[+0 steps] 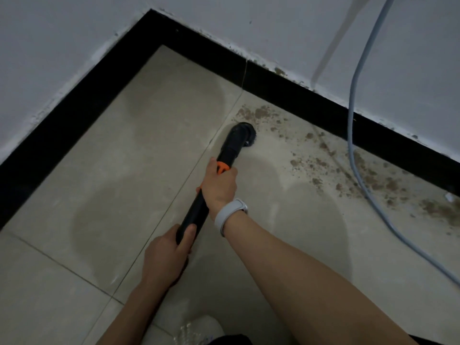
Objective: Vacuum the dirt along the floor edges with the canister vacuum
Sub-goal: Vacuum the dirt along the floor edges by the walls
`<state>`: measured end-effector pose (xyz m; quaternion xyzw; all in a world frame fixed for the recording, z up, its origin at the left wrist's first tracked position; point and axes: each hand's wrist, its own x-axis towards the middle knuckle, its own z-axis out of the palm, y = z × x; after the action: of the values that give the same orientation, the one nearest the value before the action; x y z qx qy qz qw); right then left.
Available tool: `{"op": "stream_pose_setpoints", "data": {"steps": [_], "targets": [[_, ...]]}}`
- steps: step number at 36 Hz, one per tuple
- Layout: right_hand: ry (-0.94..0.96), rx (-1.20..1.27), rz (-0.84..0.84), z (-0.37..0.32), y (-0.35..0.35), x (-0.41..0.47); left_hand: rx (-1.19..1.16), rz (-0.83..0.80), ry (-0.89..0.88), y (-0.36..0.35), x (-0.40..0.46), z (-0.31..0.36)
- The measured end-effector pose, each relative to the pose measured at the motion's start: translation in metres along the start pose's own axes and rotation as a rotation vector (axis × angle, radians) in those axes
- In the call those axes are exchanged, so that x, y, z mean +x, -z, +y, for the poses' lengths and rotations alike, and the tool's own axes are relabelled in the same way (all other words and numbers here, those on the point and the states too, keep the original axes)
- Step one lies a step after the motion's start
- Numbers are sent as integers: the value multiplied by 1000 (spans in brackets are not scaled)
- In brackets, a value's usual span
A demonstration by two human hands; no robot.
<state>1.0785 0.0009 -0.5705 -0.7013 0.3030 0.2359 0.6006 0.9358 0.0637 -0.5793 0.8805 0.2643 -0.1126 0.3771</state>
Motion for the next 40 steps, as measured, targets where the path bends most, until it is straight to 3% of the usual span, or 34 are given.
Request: {"op": "stream_pose_setpoints", "data": {"steps": [15, 40], "targets": [[33, -49, -59, -51, -25, 26, -75, 42, 14, 7, 43, 27], [-70, 103, 101, -18, 52, 25, 88, -117, -141, -24, 24, 31]]}}
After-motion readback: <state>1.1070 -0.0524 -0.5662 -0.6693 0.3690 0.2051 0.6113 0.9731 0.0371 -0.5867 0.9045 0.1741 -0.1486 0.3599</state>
